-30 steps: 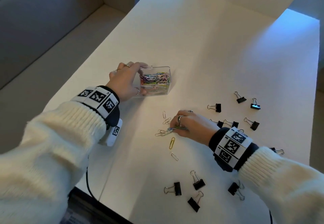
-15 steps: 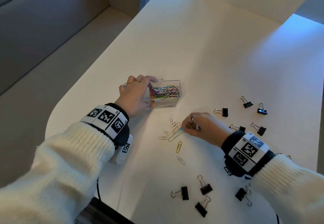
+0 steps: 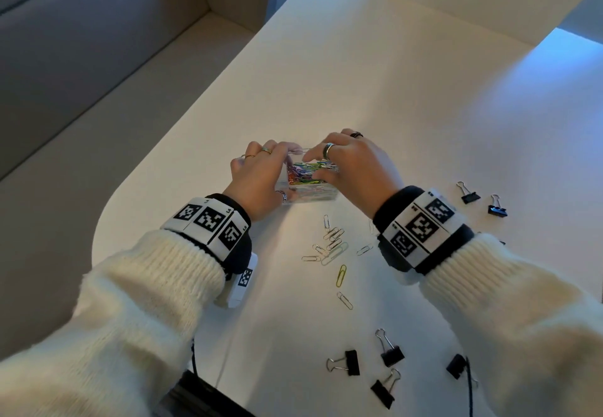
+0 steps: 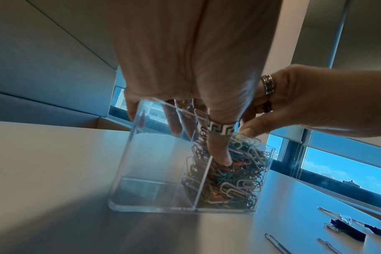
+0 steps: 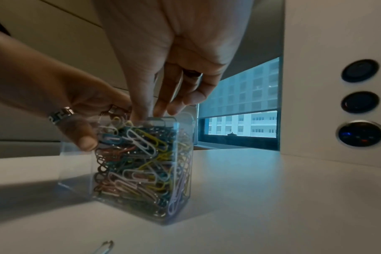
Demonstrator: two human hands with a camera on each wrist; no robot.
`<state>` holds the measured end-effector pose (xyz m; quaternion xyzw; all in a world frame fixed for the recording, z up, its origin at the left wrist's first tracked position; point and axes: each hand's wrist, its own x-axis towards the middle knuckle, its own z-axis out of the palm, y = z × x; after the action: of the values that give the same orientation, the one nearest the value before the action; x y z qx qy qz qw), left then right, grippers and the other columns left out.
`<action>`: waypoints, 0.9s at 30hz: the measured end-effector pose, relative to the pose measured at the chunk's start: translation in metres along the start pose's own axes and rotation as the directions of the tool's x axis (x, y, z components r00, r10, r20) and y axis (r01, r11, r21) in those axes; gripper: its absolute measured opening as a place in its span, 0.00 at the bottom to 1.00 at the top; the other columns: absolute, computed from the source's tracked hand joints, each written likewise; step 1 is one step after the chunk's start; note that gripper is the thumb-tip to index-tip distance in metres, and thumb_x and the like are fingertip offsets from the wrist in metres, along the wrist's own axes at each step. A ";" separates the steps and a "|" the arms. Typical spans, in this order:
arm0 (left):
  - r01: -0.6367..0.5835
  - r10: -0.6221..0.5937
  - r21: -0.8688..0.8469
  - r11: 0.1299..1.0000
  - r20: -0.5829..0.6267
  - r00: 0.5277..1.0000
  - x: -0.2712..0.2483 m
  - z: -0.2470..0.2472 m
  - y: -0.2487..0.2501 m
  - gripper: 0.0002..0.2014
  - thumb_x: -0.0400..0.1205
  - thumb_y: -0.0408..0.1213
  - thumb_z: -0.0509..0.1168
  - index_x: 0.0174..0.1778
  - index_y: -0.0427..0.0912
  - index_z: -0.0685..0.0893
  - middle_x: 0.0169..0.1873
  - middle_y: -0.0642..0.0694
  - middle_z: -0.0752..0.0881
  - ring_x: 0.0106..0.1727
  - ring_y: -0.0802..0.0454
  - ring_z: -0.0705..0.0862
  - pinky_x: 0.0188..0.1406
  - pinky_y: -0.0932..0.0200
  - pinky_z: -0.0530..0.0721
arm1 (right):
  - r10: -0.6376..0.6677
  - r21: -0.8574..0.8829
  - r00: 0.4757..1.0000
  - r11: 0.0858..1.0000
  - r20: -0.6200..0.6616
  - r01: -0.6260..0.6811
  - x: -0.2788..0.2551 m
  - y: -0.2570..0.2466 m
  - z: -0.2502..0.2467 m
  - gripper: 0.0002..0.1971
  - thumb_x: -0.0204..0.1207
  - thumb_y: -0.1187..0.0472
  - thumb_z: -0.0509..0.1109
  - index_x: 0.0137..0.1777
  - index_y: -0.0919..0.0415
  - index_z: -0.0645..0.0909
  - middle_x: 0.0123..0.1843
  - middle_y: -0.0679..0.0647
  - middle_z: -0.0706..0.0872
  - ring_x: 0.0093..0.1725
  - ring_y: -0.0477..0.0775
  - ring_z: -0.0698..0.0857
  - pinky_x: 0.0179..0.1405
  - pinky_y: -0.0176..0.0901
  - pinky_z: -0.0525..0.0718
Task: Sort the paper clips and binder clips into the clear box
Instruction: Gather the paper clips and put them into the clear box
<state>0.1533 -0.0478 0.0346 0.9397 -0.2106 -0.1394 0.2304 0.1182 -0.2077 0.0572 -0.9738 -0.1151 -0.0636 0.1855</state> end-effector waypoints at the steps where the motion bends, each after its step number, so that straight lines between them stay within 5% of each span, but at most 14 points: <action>1: 0.000 0.000 -0.001 1.000 0.000 1.000 0.000 0.000 0.000 0.33 0.74 0.35 0.70 0.72 0.56 0.65 0.62 0.53 0.74 0.64 0.49 0.65 0.53 0.55 0.59 | -0.012 0.009 1.000 1.000 -0.028 0.012 -0.001 0.000 0.001 0.11 0.69 0.61 0.74 0.52 0.56 0.88 0.48 0.55 0.89 0.50 0.60 0.82 0.45 0.44 0.76; 6: -0.013 0.013 -0.022 1.000 -0.013 1.000 0.000 0.002 -0.001 0.32 0.74 0.37 0.70 0.72 0.55 0.65 0.61 0.54 0.74 0.64 0.49 0.65 0.53 0.55 0.59 | 0.145 0.217 0.984 0.969 -0.107 -0.119 -0.014 0.014 -0.005 0.07 0.70 0.61 0.74 0.48 0.57 0.86 0.41 0.50 0.81 0.42 0.50 0.77 0.45 0.41 0.77; 9: -0.014 0.014 -0.020 1.000 -0.015 1.000 0.001 0.003 -0.001 0.32 0.74 0.37 0.70 0.72 0.55 0.65 0.61 0.54 0.74 0.63 0.50 0.65 0.53 0.54 0.59 | 0.243 0.304 0.963 0.932 -0.118 -0.198 -0.028 0.026 -0.009 0.02 0.73 0.59 0.72 0.43 0.56 0.84 0.37 0.47 0.78 0.34 0.44 0.77 0.38 0.20 0.72; 11: -0.009 0.009 -0.008 1.000 -0.014 1.000 0.002 0.003 -0.001 0.32 0.75 0.37 0.70 0.72 0.55 0.64 0.62 0.53 0.74 0.64 0.50 0.65 0.53 0.53 0.60 | 0.282 0.251 0.959 0.929 0.002 -0.273 -0.041 0.036 -0.006 0.03 0.76 0.59 0.69 0.45 0.56 0.83 0.38 0.48 0.80 0.34 0.44 0.77 0.36 0.17 0.71; 15: 0.004 -0.004 -0.003 1.000 -0.004 1.000 0.004 0.001 0.003 0.33 0.74 0.42 0.71 0.73 0.53 0.64 0.63 0.51 0.74 0.64 0.47 0.66 0.58 0.50 0.64 | 0.342 0.020 0.865 0.927 0.367 -0.374 -0.067 0.055 0.007 0.09 0.78 0.59 0.65 0.55 0.58 0.82 0.51 0.51 0.80 0.43 0.46 0.77 0.44 0.27 0.70; 18: 0.011 -0.011 -0.005 1.000 -0.012 1.000 0.006 0.000 0.003 0.33 0.73 0.41 0.71 0.73 0.53 0.64 0.63 0.50 0.74 0.65 0.47 0.66 0.59 0.49 0.64 | 0.361 0.003 0.833 0.917 0.420 -0.399 -0.078 0.056 0.007 0.10 0.78 0.59 0.65 0.56 0.58 0.82 0.51 0.51 0.78 0.44 0.47 0.76 0.46 0.32 0.70; 22: 0.016 -0.017 -0.015 1.000 -0.015 1.000 0.006 0.000 0.004 0.34 0.73 0.41 0.72 0.73 0.53 0.65 0.64 0.49 0.74 0.65 0.46 0.66 0.58 0.50 0.64 | 0.242 0.099 0.826 0.937 0.509 -0.335 -0.091 0.048 0.009 0.09 0.78 0.62 0.66 0.56 0.56 0.83 0.49 0.50 0.81 0.43 0.45 0.78 0.38 0.18 0.72; 27: 0.015 -0.015 -0.022 1.000 -0.007 1.000 0.007 -0.001 0.006 0.36 0.72 0.42 0.73 0.74 0.53 0.63 0.66 0.48 0.73 0.67 0.47 0.65 0.62 0.50 0.61 | 0.269 0.172 0.813 0.897 0.516 -0.407 -0.101 0.047 0.006 0.18 0.70 0.56 0.75 0.60 0.55 0.80 0.52 0.49 0.77 0.47 0.46 0.78 0.47 0.31 0.77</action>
<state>0.1575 -0.0550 0.0374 0.9392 -0.2010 -0.1403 0.2406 0.0330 -0.2682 0.0190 -0.9279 0.0114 0.2306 0.2926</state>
